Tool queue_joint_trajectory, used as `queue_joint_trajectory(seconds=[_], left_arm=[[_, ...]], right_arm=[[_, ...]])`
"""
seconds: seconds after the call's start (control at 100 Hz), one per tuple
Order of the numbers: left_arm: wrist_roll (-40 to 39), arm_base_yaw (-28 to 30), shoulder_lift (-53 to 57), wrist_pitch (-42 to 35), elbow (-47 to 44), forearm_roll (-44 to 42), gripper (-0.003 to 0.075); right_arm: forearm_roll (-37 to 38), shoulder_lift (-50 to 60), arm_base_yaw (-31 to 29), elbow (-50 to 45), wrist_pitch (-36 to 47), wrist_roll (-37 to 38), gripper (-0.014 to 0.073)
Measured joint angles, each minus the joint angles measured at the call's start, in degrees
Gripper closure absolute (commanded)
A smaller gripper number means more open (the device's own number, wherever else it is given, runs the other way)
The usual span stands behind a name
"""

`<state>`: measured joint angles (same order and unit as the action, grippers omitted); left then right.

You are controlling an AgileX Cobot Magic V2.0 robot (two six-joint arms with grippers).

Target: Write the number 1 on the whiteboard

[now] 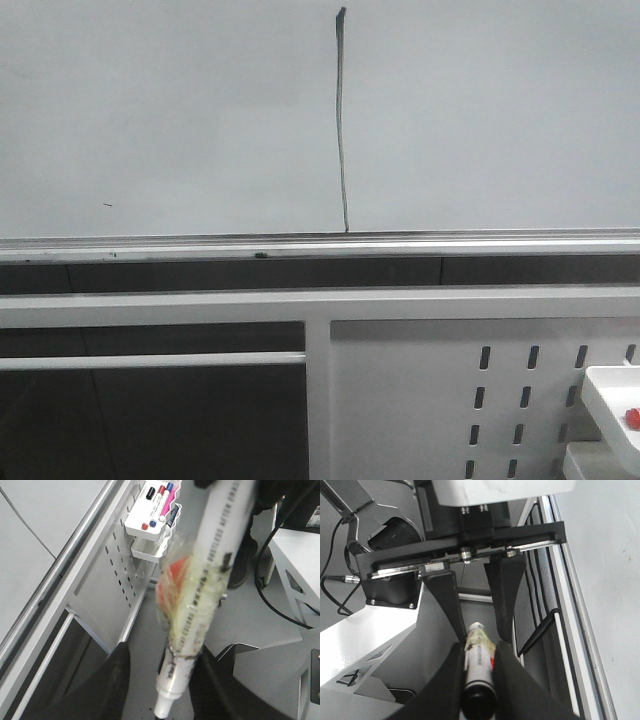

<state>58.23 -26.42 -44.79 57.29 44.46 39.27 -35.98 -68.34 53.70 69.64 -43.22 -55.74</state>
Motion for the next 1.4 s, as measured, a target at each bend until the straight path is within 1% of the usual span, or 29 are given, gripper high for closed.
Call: queue_joint_trajectory(seconds=[0.11,0.3,0.51,0.72,0.83,0.87,0.91,0.95,0.96,0.99,1.01,1.06,1.12,1.16,1.22,1.25,1.26,1.27,1.29,1.3,1.31,1.32,1.34,1.35,1.36,1.37,1.38,1.39,1.4], left_arm=[[0.0,0.0,0.0,-0.07,0.0,0.0,0.0479],[0.04,0.0,0.0,-0.12,0.0,0.0,0.0628],[0.76,0.0,0.0,0.31,0.0,0.35,0.0738],[1.03,0.0,0.0,0.99,0.0,0.69,0.074],[1.13,0.0,0.0,1.36,0.0,1.04,0.074],[1.13,0.0,0.0,1.4,0.0,1.15,0.074],[1.24,0.0,0.0,1.4,0.0,1.34,0.074],[1.24,0.0,0.0,1.4,0.0,1.49,0.074],[1.24,0.0,0.0,1.4,0.0,1.5,0.074],[1.24,0.0,0.0,1.49,0.0,1.94,0.074],[1.24,0.0,0.0,1.49,0.0,2.31,0.074],[1.12,0.0,0.0,0.83,0.0,3.52,0.074],[0.99,0.0,0.0,-0.66,-0.5,5.65,0.074],[0.77,0.0,0.0,-2.06,-0.96,7.03,0.074],[0.67,0.0,0.0,-4.55,-2.18,9.36,0.074],[0.67,0.0,0.0,-6.48,-2.84,10.24,0.074],[0.67,0.0,0.0,-6.9,-3.01,10.63,0.074],[0.67,0.0,0.0,-7.32,-3.37,10.78,0.074],[0.56,0.0,0.0,-8.83,-3.94,11.35,0.074],[0.57,0.0,0.0,-9.84,-4.14,11.56,0.074],[0.57,0.0,0.0,-10.4,-4.53,11.96,0.074],[0.57,0.0,0.0,-11.59,-4.74,12.12,0.074],[0.57,0.0,0.0,-12.78,-5.33,12.81,0.074],[0.57,0.0,0.0,-14.03,-5.53,13.04,0.074],[0.57,0.0,0.0,-14.69,-5.94,13.61,0.074],[0.67,0.0,0.0,-16.01,-6.15,13.91,0.074],[0.77,0.0,0.0,-16.68,-6.56,14.58,0.074],[0.79,0.0,0.0,-18.09,-6.77,14.95,0.074],[1.12,0.0,0.0,-18.81,-6.97,15.79,0.074]], right_arm=[[0.0,0.0,0.0,0.0,0.1,0.0,0.0665],[0.23,0.0,0.0,0.0,0.65,-0.09,0.0665],[0.27,0.0,0.0,0.0,0.84,-0.13,0.0665],[0.27,0.0,0.0,0.0,0.25,-0.13,0.0665],[0.27,0.0,0.0,0.12,-0.2,-0.13,0.0649],[0.17,0.0,0.0,0.12,-0.18,-0.13,0.0605],[0.07,0.0,0.0,0.12,-0.18,-0.13,0.0528],[0.1,0.0,0.0,0.12,-0.18,-0.13,0.0422],[0.1,0.0,0.0,0.12,-0.18,-0.13,0.0383],[0.32,0.0,0.0,0.24,-0.18,-0.13,0.0323],[0.66,0.0,0.0,0.24,-0.18,-0.13,0.0248],[1.7,0.13,0.0,0.32,-0.88,0.09,0.0136],[3.98,0.58,0.0,0.32,-2.09,1.66,0.0053],[6.27,1.05,-0.42,0.32,-3.39,3.93,0.0032],[9.88,2.44,-1.31,0.32,-5.3,7.8,0.0061],[11.37,3.29,-2.01,0.32,-6.56,10.39,0.0099],[11.72,3.76,-2.4,0.32,-6.78,10.93,0.0139],[12.34,4.02,-2.61,0.32,-7.25,11.9,0.0139],[13.07,4.84,-3.23,0.22,-7.68,12.79,0.0188],[13.32,5.13,-3.65,0.21,-8.09,13.68,0.0246],[13.48,5.72,-3.87,0.21,-8.31,14.1,0.0246],[13.77,6.02,-4.08,0.21,-8.71,14.88,0.0288],[14.3,6.96,-4.74,0.21,-9.28,15.98,0.0335],[14.44,7.62,-5.16,0.09,-9.46,16.32,0.0383],[14.57,7.96,-5.36,0.09,-9.63,16.61,0.0407],[14.74,8.31,-5.74,0.09,-9.86,17.17,0.0459],[14.76,9.04,-5.91,0.09,-9.87,17.42,0.0484],[14.94,9.42,-6.07,-0.05,-10.09,17.85,0.0537],[15.04,10.21,-6.38,-0.05,-10.19,18.04,0.0563]])
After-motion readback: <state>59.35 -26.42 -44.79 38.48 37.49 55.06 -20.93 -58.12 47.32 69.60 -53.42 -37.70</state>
